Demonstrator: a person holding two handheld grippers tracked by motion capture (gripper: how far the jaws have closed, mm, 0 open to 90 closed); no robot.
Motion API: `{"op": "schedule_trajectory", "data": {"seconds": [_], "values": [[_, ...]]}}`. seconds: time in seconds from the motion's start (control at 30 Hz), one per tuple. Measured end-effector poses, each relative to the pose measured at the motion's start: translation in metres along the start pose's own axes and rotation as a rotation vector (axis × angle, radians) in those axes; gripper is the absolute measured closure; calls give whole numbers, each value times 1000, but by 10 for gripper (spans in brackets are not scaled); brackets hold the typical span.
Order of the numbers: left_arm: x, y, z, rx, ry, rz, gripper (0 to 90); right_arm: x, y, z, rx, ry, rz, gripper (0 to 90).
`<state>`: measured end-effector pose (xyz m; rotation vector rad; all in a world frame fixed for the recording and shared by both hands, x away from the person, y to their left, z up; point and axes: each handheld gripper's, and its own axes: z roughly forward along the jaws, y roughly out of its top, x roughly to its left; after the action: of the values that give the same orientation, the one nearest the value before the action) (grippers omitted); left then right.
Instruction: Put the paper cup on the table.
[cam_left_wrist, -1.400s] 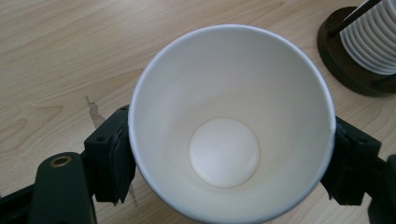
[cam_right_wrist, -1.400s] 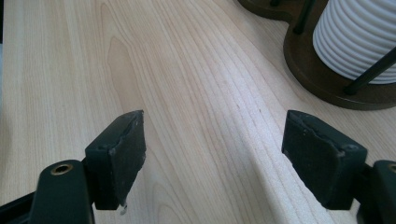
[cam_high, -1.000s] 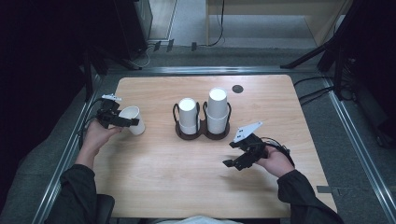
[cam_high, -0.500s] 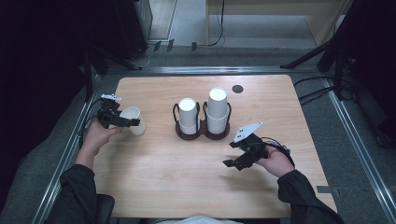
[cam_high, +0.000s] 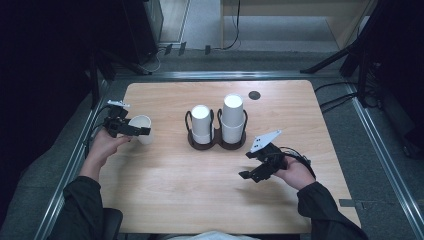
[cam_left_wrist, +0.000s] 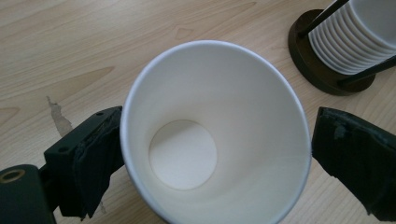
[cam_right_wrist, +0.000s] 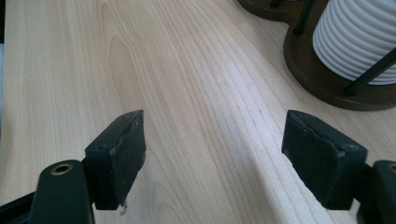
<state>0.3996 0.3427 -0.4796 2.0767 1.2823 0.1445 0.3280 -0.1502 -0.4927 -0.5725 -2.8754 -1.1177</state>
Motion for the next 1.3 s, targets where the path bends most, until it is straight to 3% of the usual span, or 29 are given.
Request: {"op": "schedule_trajectory", "data": {"seconds": [0.4, 0.9, 1.3], "values": [[0, 2, -5, 1, -36, -25, 29, 0, 0, -1, 0, 2, -2, 222], [-2, 6, -17, -41, -43, -36, 29, 0, -1, -1, 4, 2, -1, 222], [-9, 11, -37, -102, -59, -34, 30, 0, -1, 0, 8, 4, -1, 222]]}}
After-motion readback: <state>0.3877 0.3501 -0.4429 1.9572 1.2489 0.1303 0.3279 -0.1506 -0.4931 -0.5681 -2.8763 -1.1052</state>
